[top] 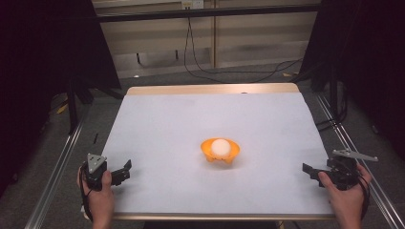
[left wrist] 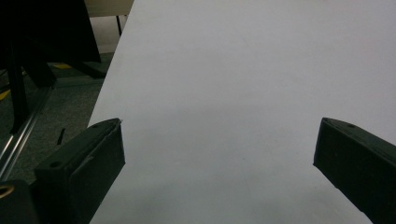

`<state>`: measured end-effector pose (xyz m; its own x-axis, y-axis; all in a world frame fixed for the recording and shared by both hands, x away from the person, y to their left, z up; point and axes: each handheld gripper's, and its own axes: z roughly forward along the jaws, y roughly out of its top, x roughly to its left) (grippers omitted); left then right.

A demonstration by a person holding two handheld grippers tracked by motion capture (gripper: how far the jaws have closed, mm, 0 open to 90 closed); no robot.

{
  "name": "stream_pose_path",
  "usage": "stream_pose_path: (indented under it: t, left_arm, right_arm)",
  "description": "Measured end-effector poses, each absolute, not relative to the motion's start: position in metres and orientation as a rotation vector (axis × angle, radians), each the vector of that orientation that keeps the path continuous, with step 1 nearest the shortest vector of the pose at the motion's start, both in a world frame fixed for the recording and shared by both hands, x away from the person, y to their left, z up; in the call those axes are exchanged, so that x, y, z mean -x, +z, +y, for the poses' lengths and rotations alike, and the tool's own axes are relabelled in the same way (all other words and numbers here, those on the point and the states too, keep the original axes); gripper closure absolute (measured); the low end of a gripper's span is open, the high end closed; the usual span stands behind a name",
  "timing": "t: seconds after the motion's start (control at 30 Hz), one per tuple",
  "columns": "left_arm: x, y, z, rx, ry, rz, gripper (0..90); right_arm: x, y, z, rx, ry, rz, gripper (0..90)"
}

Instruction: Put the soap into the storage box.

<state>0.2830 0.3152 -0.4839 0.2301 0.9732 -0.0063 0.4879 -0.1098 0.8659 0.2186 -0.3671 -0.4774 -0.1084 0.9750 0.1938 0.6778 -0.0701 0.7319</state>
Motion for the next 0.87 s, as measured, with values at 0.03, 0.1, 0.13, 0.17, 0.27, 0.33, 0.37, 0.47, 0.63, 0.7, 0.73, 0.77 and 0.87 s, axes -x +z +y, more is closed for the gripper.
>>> stream_pose_path:
  t: [0.03, 0.1, 0.13, 0.17, 0.27, 0.33, 0.37, 0.47, 0.63, 0.7, 0.73, 0.77, 0.87]
  left_arm:
    - [-0.283, -0.484, 0.315, -1.721, 0.782, 1.365, 1.8]
    - [-0.283, -0.484, 0.315, -1.721, 0.782, 1.363, 1.8]
    - [-0.283, -0.484, 0.316, -1.721, 0.781, 1.364, 1.8]
    - [-0.283, -0.484, 0.315, -1.718, 0.780, 1.366, 1.8]
    - [-0.283, -0.484, 0.315, -1.712, 0.781, 1.367, 1.8]
    - [-0.283, -0.484, 0.315, -1.711, 0.780, 1.368, 1.8]
    - [-0.283, -0.484, 0.315, -1.710, 0.773, 1.369, 1.8]
    - [-0.283, -0.484, 0.315, -1.711, 0.776, 1.368, 1.8]
    - [-0.283, -0.484, 0.315, -1.710, 0.774, 1.368, 1.8]
    - [-0.283, -0.484, 0.316, -1.717, 0.777, 1.368, 1.8]
    - [-0.283, -0.484, 0.316, -1.717, 0.778, 1.368, 1.8]
    - [-0.283, -0.484, 0.316, -1.723, 0.778, 1.368, 1.8]
    - [-0.284, -0.484, 0.316, -1.724, 0.777, 1.368, 1.8]
  right_arm:
    - [-0.217, -0.478, -0.369, -1.772, 1.011, 1.810, 0.6]
    - [-0.214, -0.478, -0.372, -1.774, 1.020, 1.804, 0.8]
    - [-0.212, -0.478, -0.374, -1.768, 1.026, 1.802, 0.8]
    - [-0.210, -0.478, -0.375, -1.763, 1.031, 1.800, 0.8]
    - [-0.203, -0.479, -0.377, -1.736, 1.070, 1.793, 0.7]
    - [-0.199, -0.480, -0.377, -1.719, 1.096, 1.781, 0.7]
    - [-0.197, -0.481, -0.377, -1.707, 1.116, 1.773, 0.8]
    - [-0.190, -0.483, -0.378, -1.686, 1.162, 1.704, 3.8]
    - [-0.192, -0.484, -0.378, -1.705, 1.157, 1.716, 3.5]
    - [-0.192, -0.484, -0.378, -1.705, 1.157, 1.717, 3.6]
    - [-0.192, -0.484, -0.377, -1.702, 1.153, 1.718, 3.7]
    - [-0.192, -0.484, -0.377, -1.702, 1.153, 1.718, 3.7]
    - [-0.192, -0.484, -0.377, -1.704, 1.152, 1.717, 3.7]
